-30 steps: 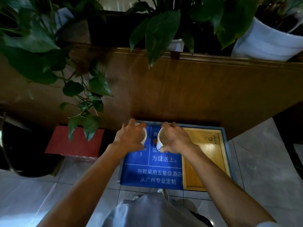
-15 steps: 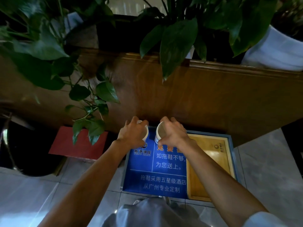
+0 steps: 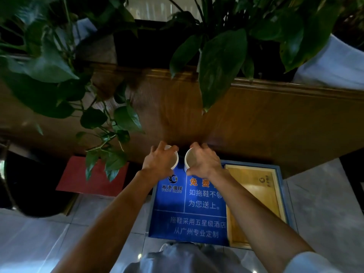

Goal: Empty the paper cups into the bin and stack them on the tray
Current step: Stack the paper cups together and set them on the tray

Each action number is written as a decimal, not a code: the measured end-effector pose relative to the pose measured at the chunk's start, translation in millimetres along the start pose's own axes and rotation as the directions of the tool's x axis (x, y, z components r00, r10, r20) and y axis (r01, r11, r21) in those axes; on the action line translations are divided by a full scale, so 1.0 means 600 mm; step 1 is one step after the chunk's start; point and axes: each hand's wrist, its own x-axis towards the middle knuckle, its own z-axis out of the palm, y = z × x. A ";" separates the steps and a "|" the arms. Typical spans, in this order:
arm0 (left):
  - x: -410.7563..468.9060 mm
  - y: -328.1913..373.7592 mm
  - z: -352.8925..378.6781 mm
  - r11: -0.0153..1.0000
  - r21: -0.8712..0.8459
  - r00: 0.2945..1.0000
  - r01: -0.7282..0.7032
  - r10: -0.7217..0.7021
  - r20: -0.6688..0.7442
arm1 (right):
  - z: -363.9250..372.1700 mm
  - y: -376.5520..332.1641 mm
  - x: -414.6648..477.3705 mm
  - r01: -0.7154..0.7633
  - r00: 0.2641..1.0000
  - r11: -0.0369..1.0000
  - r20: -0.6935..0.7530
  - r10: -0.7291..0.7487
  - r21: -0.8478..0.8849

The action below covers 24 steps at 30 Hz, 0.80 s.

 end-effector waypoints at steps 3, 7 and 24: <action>0.008 0.001 -0.004 1.000 0.011 1.000 -0.005 0.004 0.013 | 0.005 -0.002 0.005 -0.002 1.000 1.000 -0.006 0.002 -0.010; 0.028 0.003 -0.013 0.999 0.029 0.996 -0.013 0.011 0.085 | 0.005 -0.008 0.016 -0.025 1.000 0.999 0.006 0.025 -0.024; 0.038 0.014 -0.021 0.998 0.060 0.990 0.020 -0.028 0.139 | 0.001 -0.005 0.028 -0.084 0.995 0.996 0.046 0.085 -0.022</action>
